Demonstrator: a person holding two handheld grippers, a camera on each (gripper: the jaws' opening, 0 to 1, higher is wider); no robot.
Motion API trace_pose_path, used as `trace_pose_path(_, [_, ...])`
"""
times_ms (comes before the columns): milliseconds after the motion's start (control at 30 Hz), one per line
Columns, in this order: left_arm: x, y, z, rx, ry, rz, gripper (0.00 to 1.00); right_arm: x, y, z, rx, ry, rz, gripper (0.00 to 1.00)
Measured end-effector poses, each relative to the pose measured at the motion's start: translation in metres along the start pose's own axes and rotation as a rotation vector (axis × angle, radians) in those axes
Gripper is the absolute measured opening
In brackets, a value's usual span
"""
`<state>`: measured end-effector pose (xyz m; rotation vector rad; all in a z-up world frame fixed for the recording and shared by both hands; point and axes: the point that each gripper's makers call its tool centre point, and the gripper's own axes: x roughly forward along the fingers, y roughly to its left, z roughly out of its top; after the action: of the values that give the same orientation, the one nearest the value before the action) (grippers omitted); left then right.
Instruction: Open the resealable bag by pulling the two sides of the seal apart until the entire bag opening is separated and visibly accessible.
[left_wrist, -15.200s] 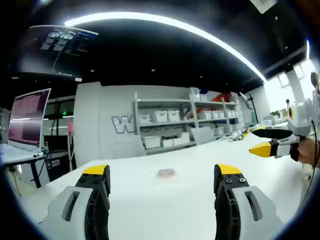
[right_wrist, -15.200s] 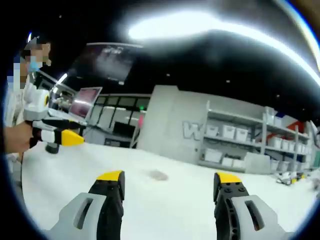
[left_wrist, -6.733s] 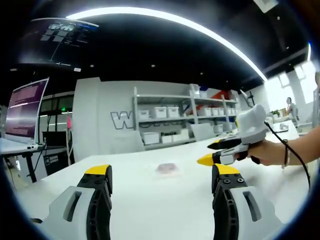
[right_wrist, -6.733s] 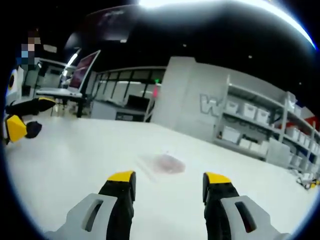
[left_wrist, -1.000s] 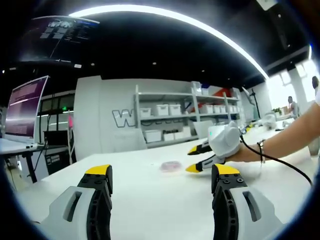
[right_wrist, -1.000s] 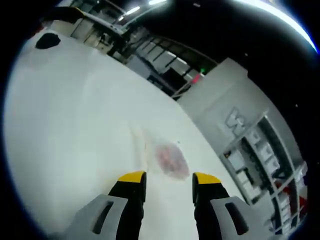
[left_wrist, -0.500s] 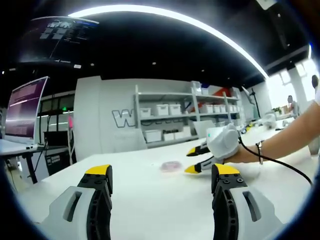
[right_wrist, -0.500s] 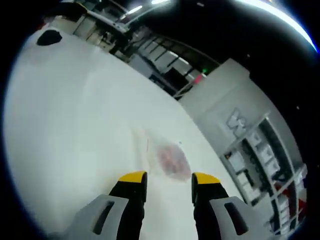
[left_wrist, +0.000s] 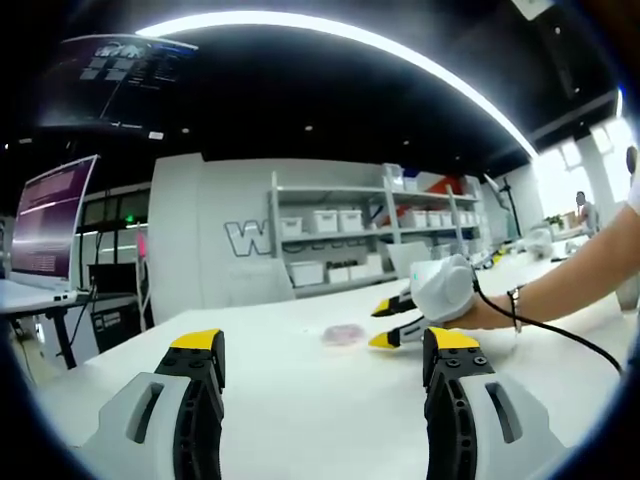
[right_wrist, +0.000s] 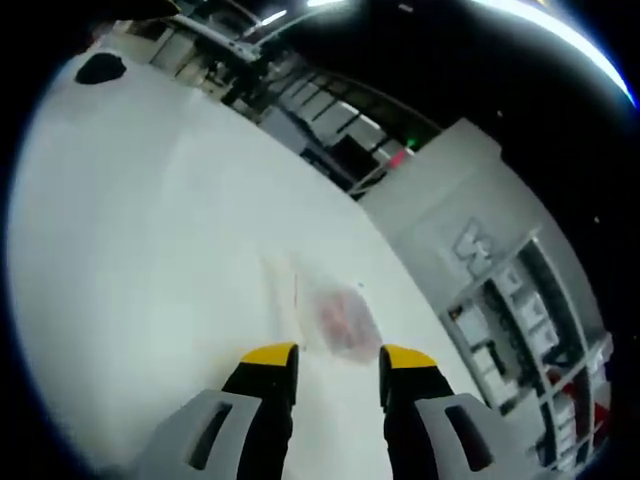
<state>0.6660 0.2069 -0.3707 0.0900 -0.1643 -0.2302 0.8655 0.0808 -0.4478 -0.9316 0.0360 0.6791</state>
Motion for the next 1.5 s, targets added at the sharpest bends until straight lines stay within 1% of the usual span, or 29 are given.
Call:
trace_pose_path(133, [0.000,0.000,0.000,-0.001,0.001,-0.001,0.81,0.004,-0.001,0.002,-0.013,-0.006,0.001,0.29])
trace_pose_path(333, [-0.001,0.002,0.000,0.002,0.002,0.002,0.81,0.009,0.005,0.004,-0.018,-0.009,0.016,0.27])
trace_pose_path(500, [-0.001,0.003,0.001,0.003,0.000,0.004,0.81,0.014,0.007,0.003,-0.023,-0.001,0.022,0.27])
trace_pose_path(1033, [-0.001,0.010,0.000,0.003,0.002,0.017,0.81,0.019,0.006,0.003,-0.033,0.001,0.013,0.24])
trace_pose_path(1300, [-0.001,0.009,-0.001,0.003,0.001,0.013,0.81,0.021,0.008,0.005,-0.031,-0.004,0.019,0.21])
trace_pose_path(1500, [-0.001,0.009,-0.001,0.004,0.001,0.013,0.81,0.024,0.010,0.003,-0.025,0.001,0.028,0.19])
